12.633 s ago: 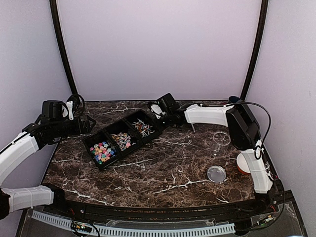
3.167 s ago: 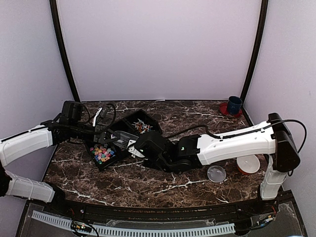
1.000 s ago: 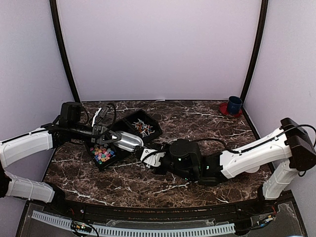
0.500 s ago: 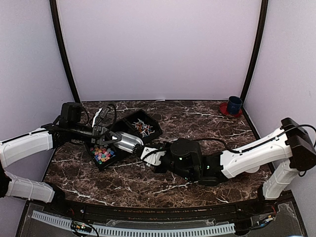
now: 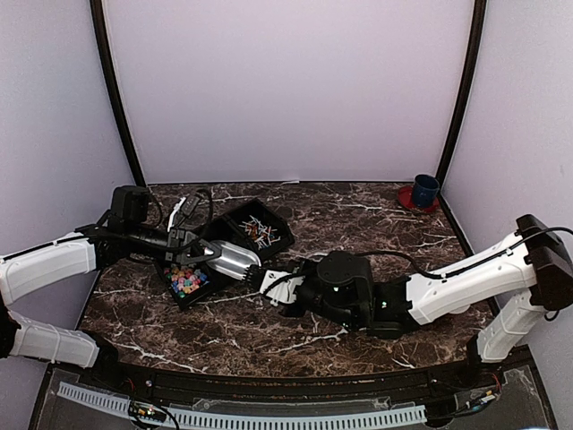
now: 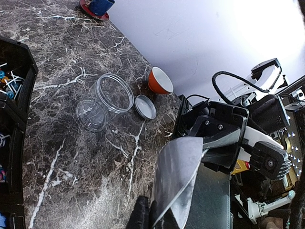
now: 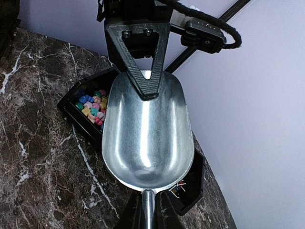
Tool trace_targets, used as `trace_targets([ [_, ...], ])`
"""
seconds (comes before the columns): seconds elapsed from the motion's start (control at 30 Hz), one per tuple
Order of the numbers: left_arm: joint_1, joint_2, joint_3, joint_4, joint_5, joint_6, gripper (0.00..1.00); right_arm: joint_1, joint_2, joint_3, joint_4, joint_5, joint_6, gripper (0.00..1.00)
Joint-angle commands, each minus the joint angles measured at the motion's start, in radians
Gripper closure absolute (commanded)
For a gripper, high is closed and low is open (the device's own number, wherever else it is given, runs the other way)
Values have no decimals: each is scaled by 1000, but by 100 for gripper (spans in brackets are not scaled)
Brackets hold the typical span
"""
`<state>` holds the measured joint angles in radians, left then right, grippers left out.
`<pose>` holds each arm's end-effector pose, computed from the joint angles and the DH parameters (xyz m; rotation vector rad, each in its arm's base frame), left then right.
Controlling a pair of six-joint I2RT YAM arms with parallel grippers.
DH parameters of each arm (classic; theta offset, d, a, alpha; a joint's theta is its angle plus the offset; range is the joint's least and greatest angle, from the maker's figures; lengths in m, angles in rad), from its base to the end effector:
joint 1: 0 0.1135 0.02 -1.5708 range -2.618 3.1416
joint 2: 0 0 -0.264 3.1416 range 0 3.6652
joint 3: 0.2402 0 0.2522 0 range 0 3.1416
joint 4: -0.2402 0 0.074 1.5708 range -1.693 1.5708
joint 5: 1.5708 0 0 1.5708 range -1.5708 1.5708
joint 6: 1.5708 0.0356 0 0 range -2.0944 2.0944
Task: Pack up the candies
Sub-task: Pass from the left arm to the right
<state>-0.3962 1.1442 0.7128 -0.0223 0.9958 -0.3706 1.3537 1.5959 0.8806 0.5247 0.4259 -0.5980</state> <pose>0.2120 -0.1211 0.2650 0.7040 1.9885 -1.4739 0.0909 0.3439 0.2419 -1.2526 1.2185 0.1782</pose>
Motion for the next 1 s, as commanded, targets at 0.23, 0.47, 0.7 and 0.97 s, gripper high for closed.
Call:
trace_targets([
  [0.23,4,-11,-10,36,13,-12,100,21,-51,-26,128,-42,8,92],
  [0.47,5,-7,-12,42,21,-17,100,21,-62,-43,161,-41,7,84],
  [0.7,4,-10,-13,54,31,-21,100,21,-46,-36,156,-20,-6,81],
  [0.97,5,-17,-16,65,44,-21,100,21,-27,-32,126,10,-11,71],
])
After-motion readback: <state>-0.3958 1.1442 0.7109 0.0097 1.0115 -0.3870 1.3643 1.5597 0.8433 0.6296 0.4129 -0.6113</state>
